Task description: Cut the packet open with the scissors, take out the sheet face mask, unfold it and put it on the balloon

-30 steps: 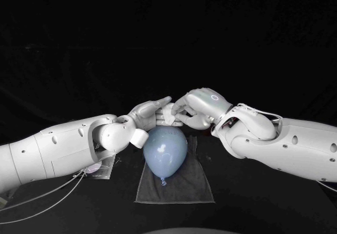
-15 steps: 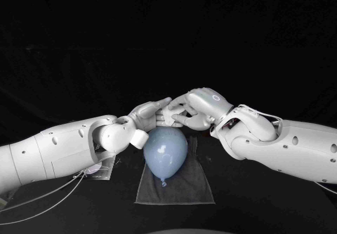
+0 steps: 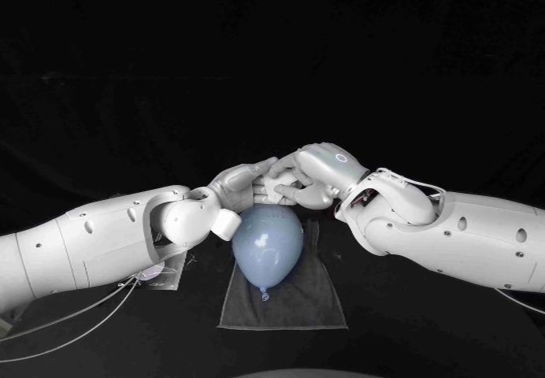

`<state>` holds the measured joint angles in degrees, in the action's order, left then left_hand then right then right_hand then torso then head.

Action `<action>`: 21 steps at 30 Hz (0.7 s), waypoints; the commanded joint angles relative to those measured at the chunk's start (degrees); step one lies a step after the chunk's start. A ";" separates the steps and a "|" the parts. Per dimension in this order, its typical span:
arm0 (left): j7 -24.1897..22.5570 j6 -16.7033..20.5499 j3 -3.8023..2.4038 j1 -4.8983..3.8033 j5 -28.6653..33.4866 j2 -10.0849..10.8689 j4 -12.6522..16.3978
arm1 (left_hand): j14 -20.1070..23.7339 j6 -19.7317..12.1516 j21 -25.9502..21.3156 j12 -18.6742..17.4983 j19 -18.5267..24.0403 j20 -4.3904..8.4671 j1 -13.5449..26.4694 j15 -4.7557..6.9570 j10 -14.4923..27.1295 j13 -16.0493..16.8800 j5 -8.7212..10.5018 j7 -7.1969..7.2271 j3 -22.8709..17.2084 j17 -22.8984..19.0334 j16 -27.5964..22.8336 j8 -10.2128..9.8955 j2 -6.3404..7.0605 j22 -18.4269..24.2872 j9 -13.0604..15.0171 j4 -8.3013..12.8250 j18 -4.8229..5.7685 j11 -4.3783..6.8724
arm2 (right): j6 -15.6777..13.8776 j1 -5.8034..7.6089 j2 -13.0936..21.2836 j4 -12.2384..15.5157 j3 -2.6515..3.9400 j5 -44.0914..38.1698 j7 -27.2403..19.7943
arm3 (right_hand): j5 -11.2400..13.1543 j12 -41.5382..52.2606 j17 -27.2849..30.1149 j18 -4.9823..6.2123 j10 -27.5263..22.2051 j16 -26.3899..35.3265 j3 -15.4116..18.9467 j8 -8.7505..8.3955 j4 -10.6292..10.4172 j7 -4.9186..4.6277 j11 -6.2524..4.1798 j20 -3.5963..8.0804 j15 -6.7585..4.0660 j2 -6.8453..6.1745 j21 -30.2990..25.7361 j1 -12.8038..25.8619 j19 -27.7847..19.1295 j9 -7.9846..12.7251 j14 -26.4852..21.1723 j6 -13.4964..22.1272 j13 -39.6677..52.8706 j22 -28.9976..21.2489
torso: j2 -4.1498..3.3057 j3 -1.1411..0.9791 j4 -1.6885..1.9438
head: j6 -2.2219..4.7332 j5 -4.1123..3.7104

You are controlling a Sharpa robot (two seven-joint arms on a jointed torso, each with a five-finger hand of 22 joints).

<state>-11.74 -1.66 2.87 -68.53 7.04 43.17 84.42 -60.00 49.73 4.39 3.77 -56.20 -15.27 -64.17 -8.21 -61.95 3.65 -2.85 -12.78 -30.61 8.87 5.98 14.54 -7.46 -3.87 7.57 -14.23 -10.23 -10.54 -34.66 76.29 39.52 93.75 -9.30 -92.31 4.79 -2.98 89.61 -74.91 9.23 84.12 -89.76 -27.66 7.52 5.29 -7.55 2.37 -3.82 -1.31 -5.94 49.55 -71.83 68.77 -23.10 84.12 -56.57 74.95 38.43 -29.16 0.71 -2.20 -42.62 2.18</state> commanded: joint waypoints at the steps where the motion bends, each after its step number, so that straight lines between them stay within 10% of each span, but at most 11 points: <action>1: -0.40 -1.17 -0.08 -0.08 0.01 -0.11 0.16 | -0.33 0.47 -0.31 -0.10 -0.33 -0.09 -0.54 0.06 -0.21 0.02 0.06 -1.04 -0.29 0.02 -0.25 -0.24 0.13 0.10 0.03 0.01 -0.43 0.12 | 2.15 -0.07 -0.16 -0.27 0.02 -1.18 1.59 | 0.21 0.39 -15.09 0.45 5.88 -0.24 0.09 0.17 -0.17 -0.04 0.47 -0.48 0.38 0.39 -0.28 -0.49 -0.12 0.02 5.88 -1.08 15.05 0.03 | 0.02 -0.01 -0.03 | -0.07 0.06; 21: -0.50 -1.15 -0.08 -0.08 -0.13 0.06 0.16 | -0.25 0.54 -0.32 -0.10 -0.32 -0.10 -0.59 0.05 -0.26 0.02 0.05 -1.05 -0.36 -0.01 -0.32 -0.24 0.15 0.10 0.04 -0.06 -0.43 0.12 | 3.28 -0.18 0.82 -0.27 -0.05 -2.72 2.73 | 0.21 0.39 -15.09 0.49 5.88 -0.24 -0.88 1.60 0.48 0.82 -0.21 -0.22 -0.09 1.85 -0.01 -3.01 0.24 -0.17 5.88 -5.30 15.05 0.80 | 0.00 -0.04 -0.03 | -0.50 -0.08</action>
<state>-11.14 -1.66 2.99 -68.46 6.94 43.20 84.44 -59.99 49.93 4.39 3.64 -56.20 -15.27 -64.17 -8.22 -61.94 3.64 -2.85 -12.59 -30.61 8.86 5.98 14.54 -7.46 -3.82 7.58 -14.23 -10.18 -10.55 -32.52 76.24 40.12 93.67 -9.24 -93.86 6.15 -2.98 89.80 -74.95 9.17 83.91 -89.80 -28.15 8.88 5.78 -6.65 2.56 -4.03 -1.31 -4.12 49.54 -74.46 68.55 -23.13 84.12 -61.52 74.90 39.17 -29.12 0.66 -2.27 -43.07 2.17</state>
